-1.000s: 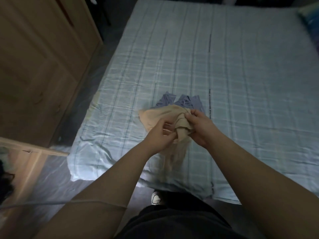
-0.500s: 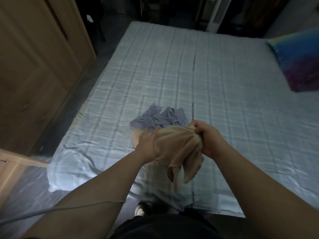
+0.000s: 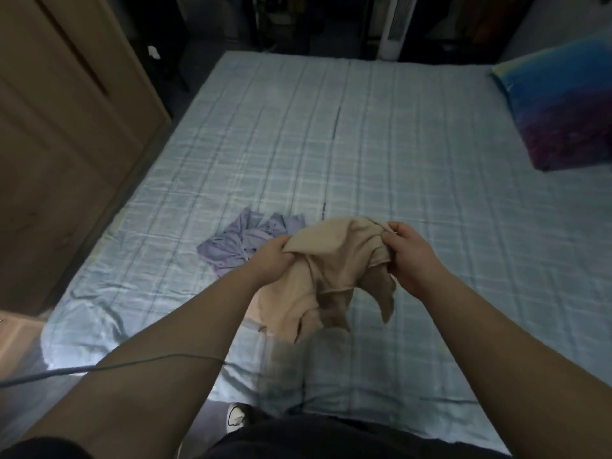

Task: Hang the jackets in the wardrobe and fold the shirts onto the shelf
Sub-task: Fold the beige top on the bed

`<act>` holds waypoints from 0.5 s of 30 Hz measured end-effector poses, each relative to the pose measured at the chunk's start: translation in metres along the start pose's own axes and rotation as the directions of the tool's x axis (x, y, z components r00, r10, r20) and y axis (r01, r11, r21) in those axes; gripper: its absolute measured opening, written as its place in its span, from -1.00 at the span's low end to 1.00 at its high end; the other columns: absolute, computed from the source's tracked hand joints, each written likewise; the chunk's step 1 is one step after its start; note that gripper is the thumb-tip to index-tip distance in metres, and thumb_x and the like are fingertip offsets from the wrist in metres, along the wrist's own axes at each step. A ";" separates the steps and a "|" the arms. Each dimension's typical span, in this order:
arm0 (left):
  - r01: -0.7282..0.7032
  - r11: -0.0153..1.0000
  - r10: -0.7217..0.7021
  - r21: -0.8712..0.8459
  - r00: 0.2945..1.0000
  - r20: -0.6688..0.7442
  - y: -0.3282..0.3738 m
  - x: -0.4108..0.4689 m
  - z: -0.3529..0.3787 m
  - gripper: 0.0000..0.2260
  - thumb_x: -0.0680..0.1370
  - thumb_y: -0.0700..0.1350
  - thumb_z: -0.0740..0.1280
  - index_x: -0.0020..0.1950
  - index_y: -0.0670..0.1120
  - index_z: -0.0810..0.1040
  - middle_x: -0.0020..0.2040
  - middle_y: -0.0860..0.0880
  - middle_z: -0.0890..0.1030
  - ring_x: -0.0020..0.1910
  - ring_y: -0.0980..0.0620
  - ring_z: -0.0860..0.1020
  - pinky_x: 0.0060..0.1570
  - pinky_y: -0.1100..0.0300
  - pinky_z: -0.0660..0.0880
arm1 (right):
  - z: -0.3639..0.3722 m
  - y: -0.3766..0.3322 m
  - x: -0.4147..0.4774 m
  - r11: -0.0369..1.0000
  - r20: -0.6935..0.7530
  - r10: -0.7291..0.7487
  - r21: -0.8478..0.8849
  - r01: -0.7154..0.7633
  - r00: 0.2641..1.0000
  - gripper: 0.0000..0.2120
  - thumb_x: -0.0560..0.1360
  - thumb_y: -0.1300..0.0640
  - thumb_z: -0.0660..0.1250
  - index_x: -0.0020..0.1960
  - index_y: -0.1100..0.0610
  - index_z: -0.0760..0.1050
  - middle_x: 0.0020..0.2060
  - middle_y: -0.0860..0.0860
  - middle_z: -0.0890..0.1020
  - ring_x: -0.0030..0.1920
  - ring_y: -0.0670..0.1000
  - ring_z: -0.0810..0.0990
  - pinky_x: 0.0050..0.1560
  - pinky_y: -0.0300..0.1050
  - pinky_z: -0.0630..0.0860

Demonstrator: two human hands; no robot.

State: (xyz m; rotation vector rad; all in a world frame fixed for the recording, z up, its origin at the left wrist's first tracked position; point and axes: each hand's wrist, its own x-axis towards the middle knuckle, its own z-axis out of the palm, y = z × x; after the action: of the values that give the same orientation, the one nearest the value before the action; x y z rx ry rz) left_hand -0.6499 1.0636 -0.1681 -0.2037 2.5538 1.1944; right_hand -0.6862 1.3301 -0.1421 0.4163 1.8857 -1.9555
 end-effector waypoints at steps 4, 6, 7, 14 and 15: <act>-0.041 0.996 0.034 -0.075 0.995 -0.097 0.057 0.009 -0.001 -0.72 0.65 -0.19 0.22 0.35 -0.19 0.49 0.30 -0.06 0.53 0.27 -0.01 0.47 0.07 0.39 0.25 | -0.015 -0.019 0.009 0.992 0.006 -0.079 -0.101 0.079 0.997 -0.78 0.61 0.18 0.25 0.24 0.16 0.49 0.06 0.17 0.64 0.00 0.14 0.64 0.01 0.13 0.59; -0.020 0.990 0.003 -0.140 0.993 -0.116 0.078 0.011 -0.005 -0.73 0.66 -0.12 0.20 0.32 -0.12 0.52 0.19 -0.02 0.57 0.14 0.06 0.51 0.05 0.29 0.35 | -0.014 -0.029 0.003 0.977 0.032 -0.134 -0.162 0.137 0.990 -0.77 0.60 0.21 0.26 0.24 0.17 0.51 0.04 0.13 0.66 0.02 0.09 0.66 0.04 0.09 0.60; -0.006 0.986 -0.014 -0.169 0.993 -0.115 0.087 0.012 -0.009 -0.73 0.66 -0.08 0.19 0.32 -0.09 0.52 0.14 0.02 0.56 0.08 0.09 0.50 0.02 0.27 0.37 | -0.013 -0.032 0.000 0.968 0.061 -0.149 -0.194 0.158 0.987 -0.76 0.58 0.23 0.28 0.24 0.16 0.52 0.04 0.10 0.67 0.03 0.07 0.66 0.04 0.04 0.61; -0.043 0.877 -0.041 -0.478 0.986 -0.164 0.144 0.020 -0.054 -0.78 0.63 -0.02 0.25 0.13 -0.08 0.63 0.05 -0.05 0.66 -0.07 0.13 0.59 -0.19 0.27 0.50 | 0.006 -0.052 -0.029 0.790 0.180 -0.336 -0.480 0.381 0.924 -0.56 0.45 -0.05 0.39 0.31 -0.19 0.43 0.14 -0.22 0.60 0.14 -0.18 0.57 0.15 0.00 0.57; -0.058 0.846 -0.043 -0.530 0.983 -0.176 0.154 0.019 -0.062 -0.78 0.62 -0.02 0.26 0.11 -0.09 0.64 0.04 -0.07 0.68 -0.07 0.10 0.61 -0.20 0.26 0.52 | 0.010 -0.056 -0.035 0.797 0.162 -0.352 -0.464 0.386 0.922 -0.51 0.44 -0.03 0.38 0.35 -0.19 0.40 0.17 -0.23 0.58 0.16 -0.19 0.56 0.15 0.01 0.58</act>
State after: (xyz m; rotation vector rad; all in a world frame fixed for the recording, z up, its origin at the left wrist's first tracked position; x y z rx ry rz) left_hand -0.7210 1.1147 -0.0255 -0.4453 2.2945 1.9543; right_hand -0.6818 1.3238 -0.0759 -0.1859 2.4567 -1.5720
